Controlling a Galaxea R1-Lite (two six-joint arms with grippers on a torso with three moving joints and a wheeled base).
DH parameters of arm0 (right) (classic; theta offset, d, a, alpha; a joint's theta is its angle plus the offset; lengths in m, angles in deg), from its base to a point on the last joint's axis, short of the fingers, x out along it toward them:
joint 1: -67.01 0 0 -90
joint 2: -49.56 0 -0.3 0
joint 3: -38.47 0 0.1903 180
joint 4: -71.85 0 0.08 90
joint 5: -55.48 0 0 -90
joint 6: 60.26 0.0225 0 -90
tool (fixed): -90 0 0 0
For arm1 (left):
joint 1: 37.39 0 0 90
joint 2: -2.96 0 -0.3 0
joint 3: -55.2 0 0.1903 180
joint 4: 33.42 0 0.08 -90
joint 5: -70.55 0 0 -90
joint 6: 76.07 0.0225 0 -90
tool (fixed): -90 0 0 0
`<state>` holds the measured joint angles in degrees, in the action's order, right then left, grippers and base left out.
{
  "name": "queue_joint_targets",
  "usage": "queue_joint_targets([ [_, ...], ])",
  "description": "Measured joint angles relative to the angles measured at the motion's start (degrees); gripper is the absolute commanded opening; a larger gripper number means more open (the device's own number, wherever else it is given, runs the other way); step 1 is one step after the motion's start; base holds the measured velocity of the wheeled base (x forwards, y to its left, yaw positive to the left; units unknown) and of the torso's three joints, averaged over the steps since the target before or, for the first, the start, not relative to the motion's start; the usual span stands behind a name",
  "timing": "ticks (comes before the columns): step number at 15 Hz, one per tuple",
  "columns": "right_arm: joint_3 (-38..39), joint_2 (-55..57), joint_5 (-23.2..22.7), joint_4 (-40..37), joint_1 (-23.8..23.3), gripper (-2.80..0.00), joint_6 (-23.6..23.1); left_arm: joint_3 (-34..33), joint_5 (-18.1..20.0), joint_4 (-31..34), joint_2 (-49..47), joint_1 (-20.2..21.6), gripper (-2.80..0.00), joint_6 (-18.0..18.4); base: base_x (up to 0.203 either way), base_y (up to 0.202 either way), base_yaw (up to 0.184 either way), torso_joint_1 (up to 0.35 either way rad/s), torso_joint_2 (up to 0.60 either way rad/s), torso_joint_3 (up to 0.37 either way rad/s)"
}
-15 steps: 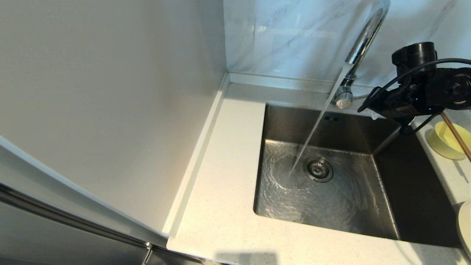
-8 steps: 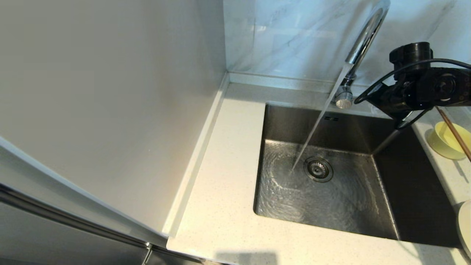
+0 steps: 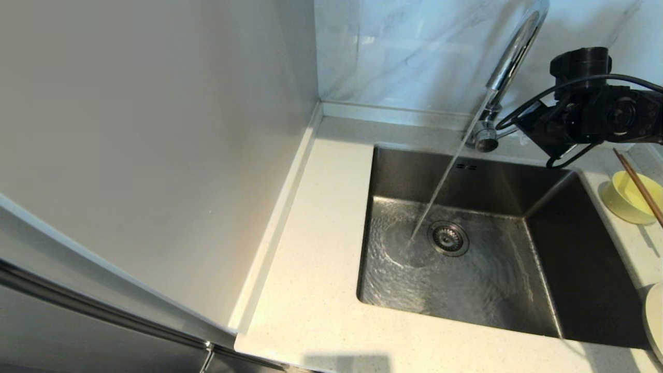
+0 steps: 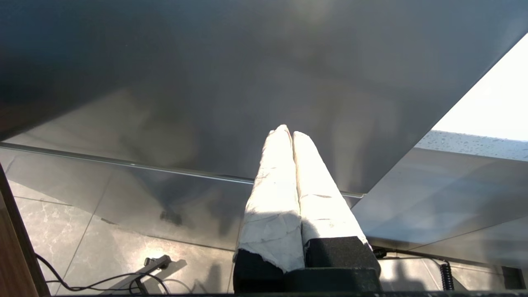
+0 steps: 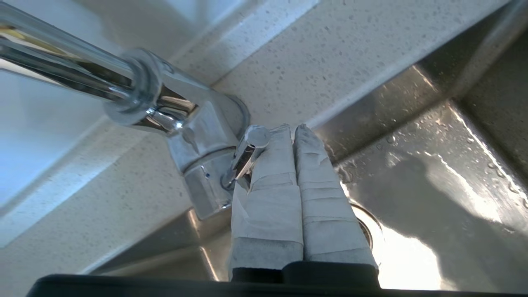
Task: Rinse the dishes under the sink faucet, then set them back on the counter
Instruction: Turn off the faucet
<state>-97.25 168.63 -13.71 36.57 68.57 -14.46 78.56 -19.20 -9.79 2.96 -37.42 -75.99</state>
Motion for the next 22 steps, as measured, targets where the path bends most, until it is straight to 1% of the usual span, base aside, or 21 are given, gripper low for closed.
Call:
queue_joint_targets([
  [11, -0.13, -1.48, 0.22, 0.45, 0.34, -2.80, 0.20, 0.00, 0.00, 0.00, 0.00, 0.02, -2.80, 0.00, 0.000, 0.000, 0.000, 0.000, 0.00, 0.000],
  [13, 1.31, -2.39, 0.42, 0.50, 0.33, -2.80, 0.08, 0.00, 0.00, 0.01, 0.00, 0.00, -2.80, 0.00, 0.000, 0.000, 0.000, 0.000, 0.00, 0.000],
  [15, 6.87, -4.38, 1.51, 0.44, -0.08, -2.80, -1.48, 0.00, -0.02, -0.02, 0.00, 0.02, -2.80, 0.00, 0.000, 0.000, 0.000, 0.000, 0.00, 0.000],
  [17, 15.26, -8.92, 1.88, 0.45, -0.83, -2.80, -4.82, 0.00, 0.00, 0.00, 0.00, 0.02, -2.80, 0.02, 0.000, 0.000, 0.000, 0.000, 0.00, 0.000],
  [20, 29.78, -20.97, 2.06, 0.47, -2.14, -2.80, -12.35, 0.00, -0.02, 0.00, 0.00, 0.02, -2.80, 0.00, 0.000, 0.000, 0.000, 0.000, 0.00, 0.000],
  [22, 37.91, -31.12, 2.14, 0.43, -3.88, -2.80, -18.08, 0.00, -0.02, 0.00, 0.00, 0.00, -2.80, 0.00, 0.000, 0.000, 0.000, 0.000, 0.00, 0.000],
])
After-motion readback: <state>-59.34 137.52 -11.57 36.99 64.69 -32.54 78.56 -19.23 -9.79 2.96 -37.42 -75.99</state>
